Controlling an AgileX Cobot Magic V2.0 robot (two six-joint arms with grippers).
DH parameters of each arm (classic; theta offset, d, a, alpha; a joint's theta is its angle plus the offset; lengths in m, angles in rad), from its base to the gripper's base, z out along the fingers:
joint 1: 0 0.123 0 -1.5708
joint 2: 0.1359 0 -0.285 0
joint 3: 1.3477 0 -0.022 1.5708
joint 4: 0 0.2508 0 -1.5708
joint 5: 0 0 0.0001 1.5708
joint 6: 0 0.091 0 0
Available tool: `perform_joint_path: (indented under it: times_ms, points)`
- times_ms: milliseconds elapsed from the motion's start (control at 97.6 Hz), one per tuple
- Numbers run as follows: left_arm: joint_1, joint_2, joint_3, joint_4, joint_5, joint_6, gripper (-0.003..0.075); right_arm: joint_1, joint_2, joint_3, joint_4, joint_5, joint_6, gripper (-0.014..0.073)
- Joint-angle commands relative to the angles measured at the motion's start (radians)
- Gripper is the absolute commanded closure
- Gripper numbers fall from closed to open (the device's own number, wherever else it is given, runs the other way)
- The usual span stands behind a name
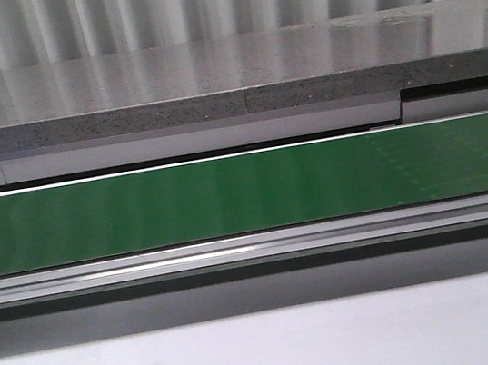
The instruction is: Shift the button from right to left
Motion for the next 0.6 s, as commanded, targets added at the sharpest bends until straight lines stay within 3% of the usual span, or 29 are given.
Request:
perform_joint_path:
  times_ms: [0, 594]
  points:
    - [0.002, -0.034, 0.025, -0.007, -0.078, -0.007, 0.074, -0.008, -0.014, -0.016, -0.01, -0.083, -0.001, 0.0662]
    - [0.002, -0.034, 0.025, -0.007, -0.078, -0.007, 0.074, -0.008, -0.014, -0.018, -0.01, -0.09, -0.001, 0.0662]
